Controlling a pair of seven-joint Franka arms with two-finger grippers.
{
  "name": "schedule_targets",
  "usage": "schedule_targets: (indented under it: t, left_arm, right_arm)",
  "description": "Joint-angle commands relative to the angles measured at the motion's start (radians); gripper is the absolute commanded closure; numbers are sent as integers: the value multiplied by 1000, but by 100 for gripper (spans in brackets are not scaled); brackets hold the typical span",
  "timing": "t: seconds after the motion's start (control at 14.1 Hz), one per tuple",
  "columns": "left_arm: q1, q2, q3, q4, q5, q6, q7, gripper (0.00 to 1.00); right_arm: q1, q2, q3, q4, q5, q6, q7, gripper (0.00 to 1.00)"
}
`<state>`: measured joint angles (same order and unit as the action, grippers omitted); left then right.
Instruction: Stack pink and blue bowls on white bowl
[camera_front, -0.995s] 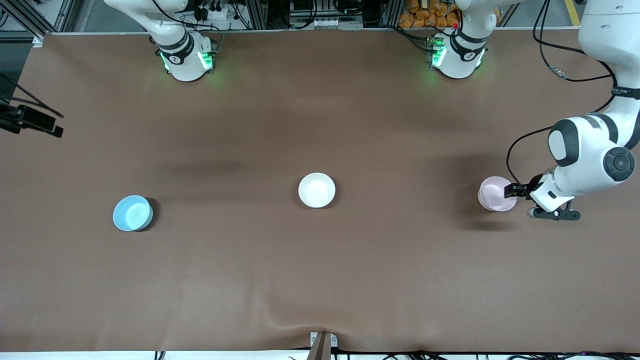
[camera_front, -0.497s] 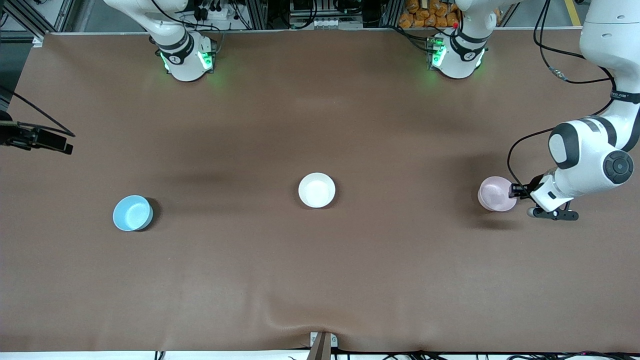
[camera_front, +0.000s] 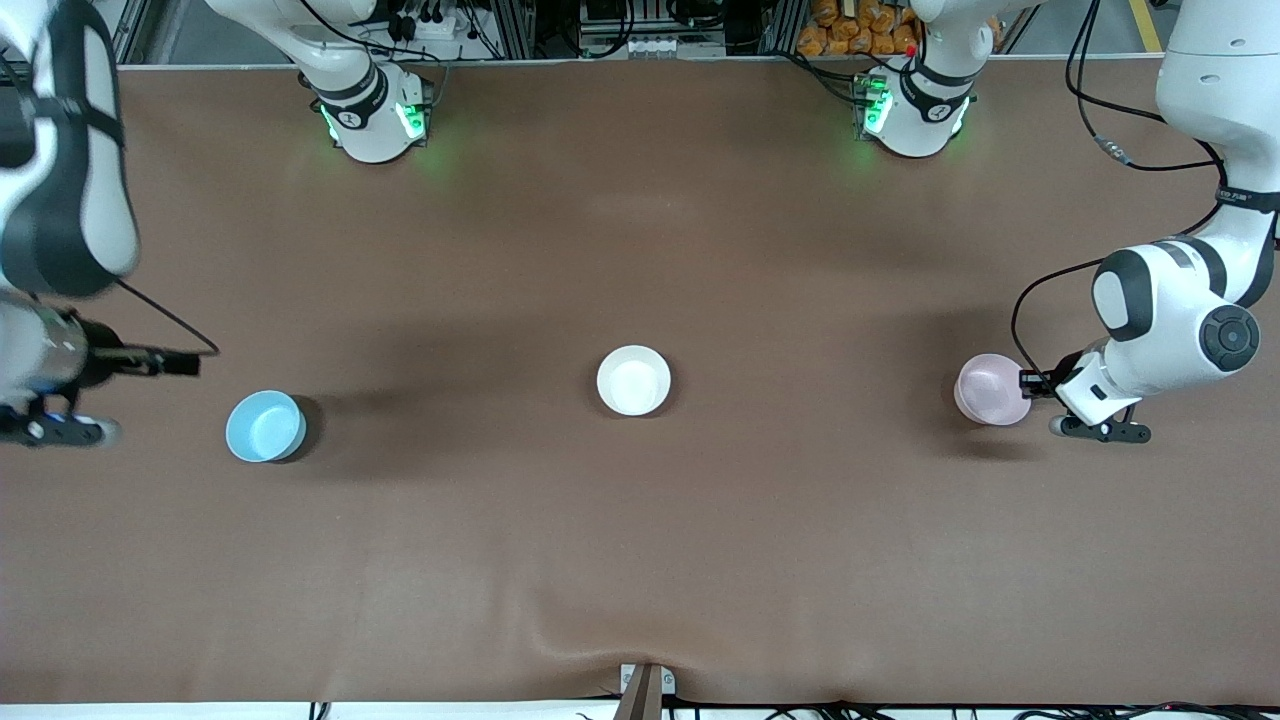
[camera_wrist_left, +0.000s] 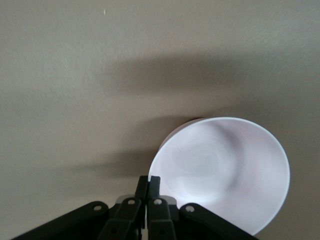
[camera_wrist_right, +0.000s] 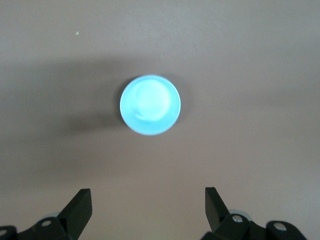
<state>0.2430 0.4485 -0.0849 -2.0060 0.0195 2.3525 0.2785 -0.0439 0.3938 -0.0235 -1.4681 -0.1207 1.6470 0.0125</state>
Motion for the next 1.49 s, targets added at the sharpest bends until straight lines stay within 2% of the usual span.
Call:
schedule_targets:
  t: [0.0,0.21,0.36,0.64,1.07,1.21,1.28,1.42]
  left_arm:
    - [-7,-39,-22,48,14,-42,-10,100]
    - [-27,-28,-111,235,11,-236,-141,100]
    - [-106,-13,-122,329,10,-321,-259,100]
    - [-284,-8,-122,400,4,-370,-526,100]
    - [-506,21,-122,461,-131,-386,-755,100]
    - [-583,57,-121,501,-133,-384,-823,100]
    - [-606,74,-119,512,-133,-377,-834,100]
    - [-622,104,-122,518,-150,-342,-829,100]
  right_arm:
    - [1,65,2,5,-17,75,-2,0]
    - [0,117,4,-21,-14,122,-3,0]
    - [-26,117,4,-86,-13,193,-43,0]
    - [-88,117,5,-210,1,388,-138,0]
    - [-146,122,5,-389,7,704,-177,0]
    - [-157,140,5,-403,76,740,-172,0]
    - [-159,154,4,-403,137,740,-175,0]
    - [-168,183,4,-403,193,740,-177,0]
